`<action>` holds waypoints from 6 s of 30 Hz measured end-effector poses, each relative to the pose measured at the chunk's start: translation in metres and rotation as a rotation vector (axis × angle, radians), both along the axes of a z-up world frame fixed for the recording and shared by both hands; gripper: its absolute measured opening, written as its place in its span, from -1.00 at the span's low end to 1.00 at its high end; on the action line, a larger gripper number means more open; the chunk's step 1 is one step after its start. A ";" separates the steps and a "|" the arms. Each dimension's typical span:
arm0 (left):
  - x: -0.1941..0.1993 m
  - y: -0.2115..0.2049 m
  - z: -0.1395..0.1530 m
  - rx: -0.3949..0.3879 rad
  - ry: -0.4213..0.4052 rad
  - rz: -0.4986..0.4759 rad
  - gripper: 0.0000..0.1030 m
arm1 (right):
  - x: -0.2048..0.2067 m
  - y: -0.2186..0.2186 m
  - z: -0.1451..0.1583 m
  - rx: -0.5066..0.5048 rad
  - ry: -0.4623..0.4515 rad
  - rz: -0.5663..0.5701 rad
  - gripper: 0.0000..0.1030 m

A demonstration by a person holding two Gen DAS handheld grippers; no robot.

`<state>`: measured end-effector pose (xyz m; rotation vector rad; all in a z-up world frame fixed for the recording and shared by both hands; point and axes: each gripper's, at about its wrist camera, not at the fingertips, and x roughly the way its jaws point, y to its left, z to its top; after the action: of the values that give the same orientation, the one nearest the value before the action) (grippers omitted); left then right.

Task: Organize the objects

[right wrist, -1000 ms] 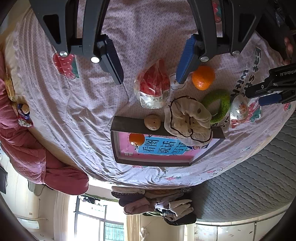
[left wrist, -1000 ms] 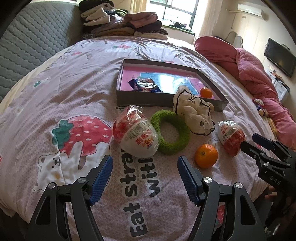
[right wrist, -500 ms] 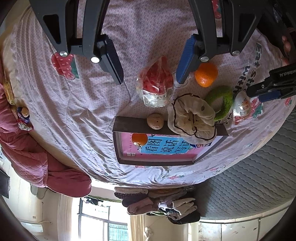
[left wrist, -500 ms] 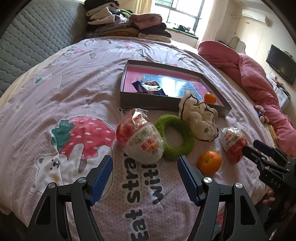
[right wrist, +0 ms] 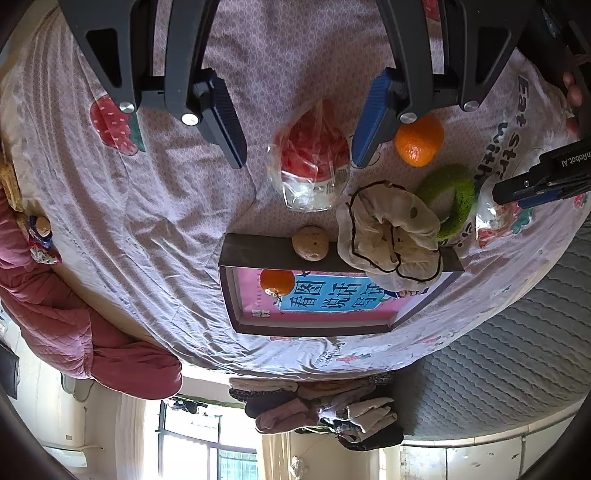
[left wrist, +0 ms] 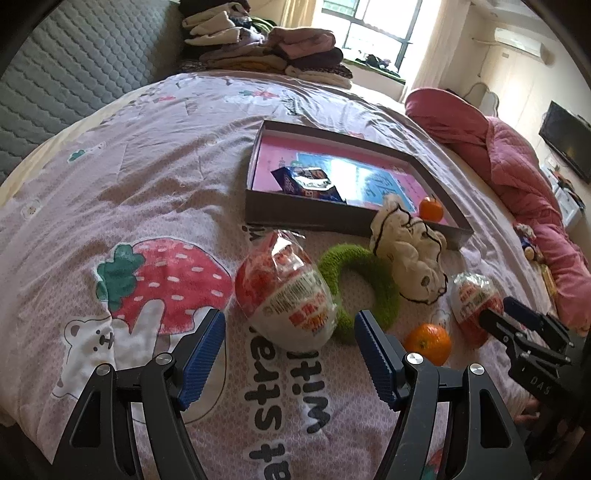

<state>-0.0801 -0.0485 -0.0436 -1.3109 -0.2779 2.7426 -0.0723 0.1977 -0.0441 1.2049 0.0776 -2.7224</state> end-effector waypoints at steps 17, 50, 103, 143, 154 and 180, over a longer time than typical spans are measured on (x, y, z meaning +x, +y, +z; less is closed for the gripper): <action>-0.024 -0.008 -0.013 0.032 -0.031 0.071 0.43 | -0.019 -0.006 -0.016 -0.022 -0.022 -0.005 0.14; -0.041 -0.013 -0.024 0.129 0.005 0.067 0.10 | -0.026 0.003 -0.021 -0.128 0.029 -0.022 0.01; 0.042 0.034 0.069 -0.088 0.313 -0.076 0.10 | 0.026 -0.013 0.064 -0.080 0.221 0.012 0.01; -0.042 0.050 0.092 -0.112 0.346 -0.092 0.10 | -0.036 -0.013 0.095 0.021 0.307 0.059 0.01; -0.085 0.041 0.098 -0.055 0.310 -0.083 0.10 | -0.079 -0.017 0.095 0.041 0.289 0.058 0.01; -0.163 0.066 0.067 -0.080 0.255 -0.113 0.10 | -0.154 -0.009 0.066 0.061 0.249 0.035 0.01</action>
<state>-0.2426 0.0178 0.0234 -0.9446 -0.0723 2.8083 -0.2259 0.1890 0.0220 0.8632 0.2108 -2.8427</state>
